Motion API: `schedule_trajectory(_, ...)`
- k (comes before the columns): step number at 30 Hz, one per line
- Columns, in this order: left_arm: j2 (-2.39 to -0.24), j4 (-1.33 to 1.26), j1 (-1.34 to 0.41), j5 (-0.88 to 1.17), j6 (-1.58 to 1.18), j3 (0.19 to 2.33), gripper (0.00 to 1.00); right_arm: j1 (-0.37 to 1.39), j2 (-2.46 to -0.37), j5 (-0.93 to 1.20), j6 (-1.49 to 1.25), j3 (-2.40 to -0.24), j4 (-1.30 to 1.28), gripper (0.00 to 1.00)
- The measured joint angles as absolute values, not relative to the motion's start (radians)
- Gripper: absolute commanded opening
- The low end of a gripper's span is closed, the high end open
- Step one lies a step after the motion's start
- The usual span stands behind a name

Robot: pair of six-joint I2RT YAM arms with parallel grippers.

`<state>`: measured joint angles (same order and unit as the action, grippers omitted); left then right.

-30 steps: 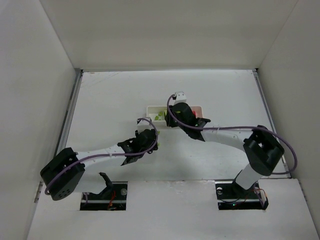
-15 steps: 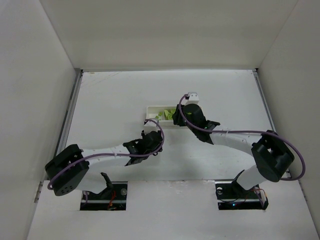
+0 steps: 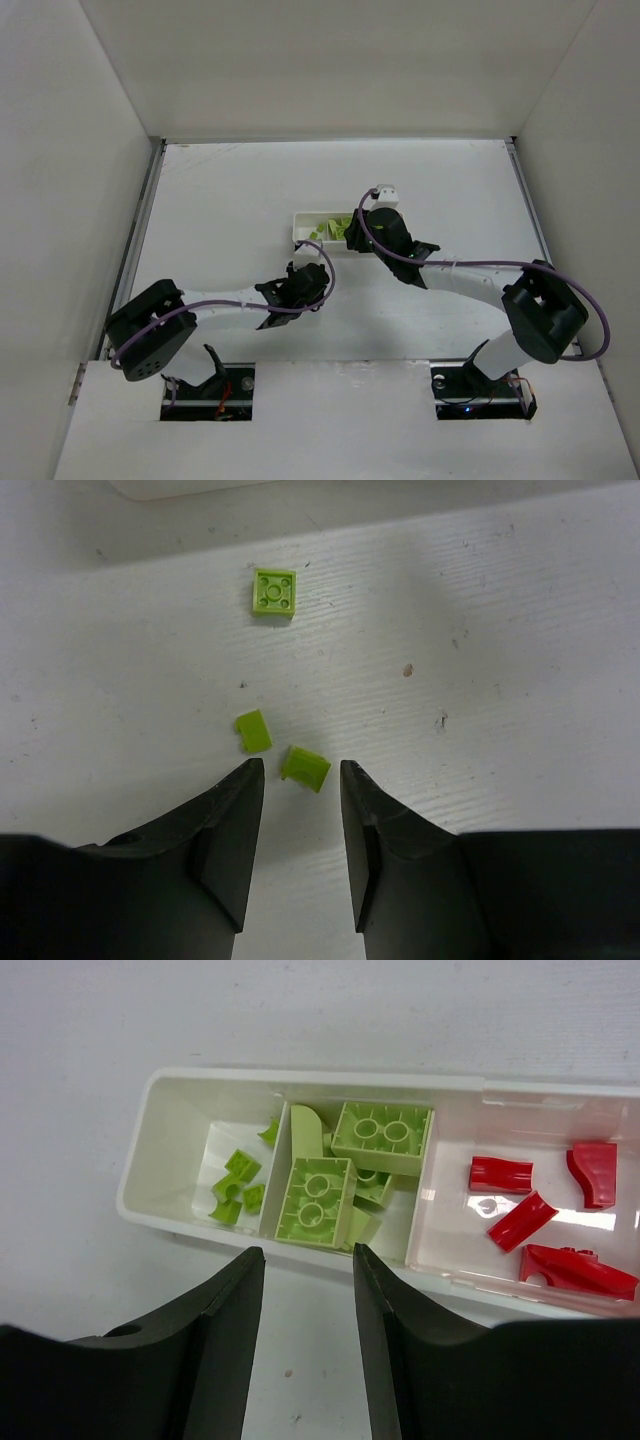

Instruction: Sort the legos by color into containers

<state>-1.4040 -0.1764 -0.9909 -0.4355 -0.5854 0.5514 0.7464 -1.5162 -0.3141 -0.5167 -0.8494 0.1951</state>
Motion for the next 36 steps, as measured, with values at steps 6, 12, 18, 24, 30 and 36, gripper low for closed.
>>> schedule_trajectory(6,-1.437,-0.209,-0.986,-0.438,-0.569,0.558,0.28,0.746,-1.516,-0.313,-0.521,-0.846,0.195,0.47)
schedule_trajectory(12,-1.485,-0.242,-0.987,-0.440,-0.553,0.579,0.14,0.746,-1.516,-0.313,-0.521,-0.846,0.195,0.46)
schedule_trajectory(18,-1.426,-0.216,-0.986,-0.445,-0.546,0.582,0.13,0.741,-1.514,-0.307,-0.521,-0.836,0.196,0.45)
schedule_trajectory(24,-1.225,-0.195,-0.883,-0.434,-0.546,0.640,0.14,0.739,-1.509,-0.307,-0.521,-0.834,0.198,0.41)
schedule_trajectory(30,-1.360,-0.208,-0.758,-0.411,-0.545,0.812,0.15,0.742,-1.509,-0.307,-0.520,-0.834,0.197,0.34)
schedule_trajectory(36,-1.558,-0.210,-0.698,-0.370,-0.540,0.901,0.17,0.795,-1.510,-0.315,-0.509,-0.842,0.194,0.34)
